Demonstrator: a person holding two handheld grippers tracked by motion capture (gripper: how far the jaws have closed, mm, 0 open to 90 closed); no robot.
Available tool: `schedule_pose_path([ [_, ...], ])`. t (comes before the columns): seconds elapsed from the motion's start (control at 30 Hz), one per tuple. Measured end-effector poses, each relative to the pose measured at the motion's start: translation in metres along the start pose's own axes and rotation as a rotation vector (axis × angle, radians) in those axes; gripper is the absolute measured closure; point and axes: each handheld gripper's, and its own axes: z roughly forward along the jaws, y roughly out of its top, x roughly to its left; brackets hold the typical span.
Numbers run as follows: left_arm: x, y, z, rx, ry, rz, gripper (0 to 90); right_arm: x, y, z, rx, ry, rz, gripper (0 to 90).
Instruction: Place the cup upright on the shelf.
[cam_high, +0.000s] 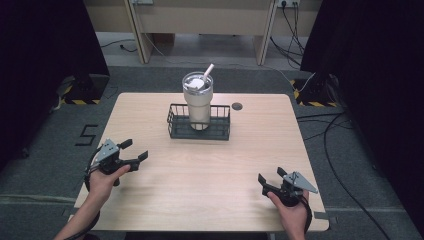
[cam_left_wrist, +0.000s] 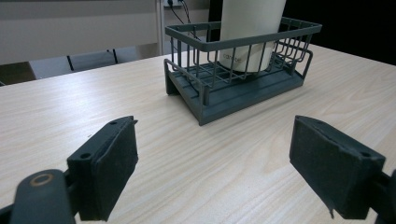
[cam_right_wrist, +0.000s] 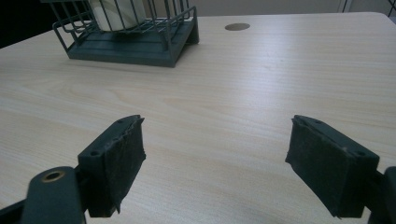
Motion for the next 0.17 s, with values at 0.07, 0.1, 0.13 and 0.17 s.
schedule_pose_path([
  [0.07, -0.0004, -0.0006, -0.0001, -0.001, -0.001, 0.005, 14.6, -0.0001, 0.0000, 0.0000, 0.001, 0.001, 0.002, 19.2],
  [0.1, -0.0008, -0.0008, 0.0002, -0.002, -0.003, 0.005, 14.6, -0.0001, 0.0000, -0.0001, 0.001, 0.001, 0.002, 19.2],
  [0.13, -0.0013, -0.0009, 0.0006, -0.002, -0.006, 0.006, 14.6, -0.0001, 0.0000, -0.0001, 0.001, 0.001, 0.002, 19.2],
  [0.17, -0.0017, -0.0007, 0.0010, -0.004, -0.007, 0.007, 14.6, -0.0001, 0.0000, -0.0001, 0.000, 0.001, 0.002, 19.2],
])
